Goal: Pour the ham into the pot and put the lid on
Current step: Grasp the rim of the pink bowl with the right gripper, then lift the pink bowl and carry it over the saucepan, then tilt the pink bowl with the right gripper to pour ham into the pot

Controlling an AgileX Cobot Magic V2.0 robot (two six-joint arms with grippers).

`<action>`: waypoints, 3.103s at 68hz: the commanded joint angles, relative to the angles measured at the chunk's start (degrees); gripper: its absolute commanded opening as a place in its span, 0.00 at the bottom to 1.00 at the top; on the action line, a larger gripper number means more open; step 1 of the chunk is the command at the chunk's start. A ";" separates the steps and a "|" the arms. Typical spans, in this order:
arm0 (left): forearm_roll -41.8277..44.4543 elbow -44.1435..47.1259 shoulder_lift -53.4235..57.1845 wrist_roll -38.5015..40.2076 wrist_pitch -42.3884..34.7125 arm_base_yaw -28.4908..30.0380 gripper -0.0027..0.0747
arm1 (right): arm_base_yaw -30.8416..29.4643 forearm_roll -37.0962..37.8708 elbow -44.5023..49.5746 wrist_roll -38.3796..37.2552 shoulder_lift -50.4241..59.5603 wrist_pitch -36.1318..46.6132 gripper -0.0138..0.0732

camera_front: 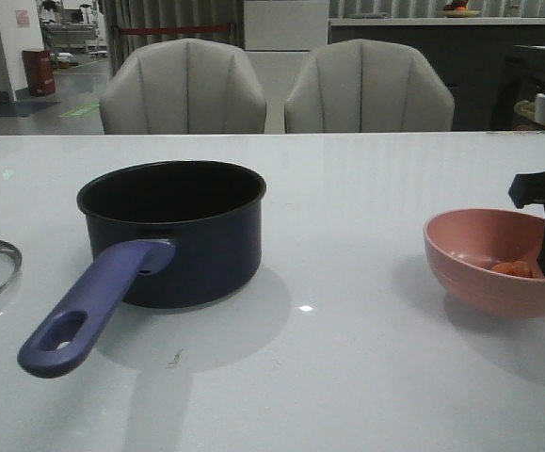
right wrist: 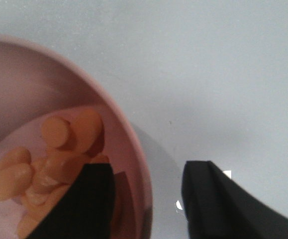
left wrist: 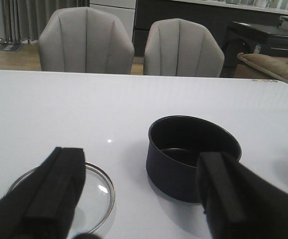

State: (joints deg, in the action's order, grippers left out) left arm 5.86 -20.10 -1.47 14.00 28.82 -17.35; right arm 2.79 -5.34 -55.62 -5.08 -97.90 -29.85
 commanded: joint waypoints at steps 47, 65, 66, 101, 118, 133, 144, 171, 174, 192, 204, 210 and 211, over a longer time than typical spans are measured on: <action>0.21 -1.40 -0.74 0.15 -4.19 -0.47 0.69 | 16.56 -4.33 -29.75 6.31 5.40 -9.55 0.31; 0.21 -1.40 -0.74 0.15 -4.19 -0.47 0.69 | 25.67 -4.39 -45.24 5.08 -5.20 -14.85 0.31; 0.21 -1.40 -0.74 0.15 -4.19 -0.47 0.69 | 25.67 -4.39 -45.24 5.08 -5.54 -14.98 0.31; 0.21 -1.40 -0.74 0.15 -4.19 -0.47 0.69 | 29.79 4.29 -45.51 2.61 -9.01 10.29 0.31; 0.21 -1.40 -0.74 0.15 -4.19 -0.47 0.69 | 31.25 7.13 -30.92 4.18 -5.20 35.49 0.31; 0.21 -1.40 -0.74 0.15 -4.19 -0.47 0.69 | 31.79 6.89 -22.01 16.10 -5.27 54.79 0.31; 0.21 -1.40 -0.74 0.15 -4.19 -0.47 0.69 | 32.21 6.44 -16.59 27.74 -5.80 68.12 0.31; 0.21 -1.40 -0.74 0.15 -4.19 -0.47 0.69 | 36.45 3.40 -15.56 67.90 -10.89 78.38 0.31; 0.21 -1.40 -0.74 0.15 -4.19 -0.47 0.69 | 36.79 3.40 -15.51 71.51 -11.69 80.40 0.31; 0.21 -1.40 -0.74 0.15 -4.19 -0.47 0.69 | 37.10 1.46 -15.38 75.17 -13.75 88.11 0.31; 0.21 -1.40 -0.74 0.15 -4.19 -0.47 0.69 | 37.10 -1.44 -15.38 74.43 -13.75 92.98 0.31; 0.21 -1.40 -0.74 0.15 -4.19 -0.47 0.69 | 37.10 -1.76 -15.38 70.69 -13.75 92.97 0.31; 0.21 -1.40 -0.74 0.15 -4.19 -0.47 0.69 | 37.10 -1.83 -15.38 70.25 -13.75 92.82 0.31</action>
State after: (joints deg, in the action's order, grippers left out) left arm 5.96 -20.10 -1.47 14.00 28.91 -17.35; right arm 40.02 -6.66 -69.49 68.43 -115.06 56.90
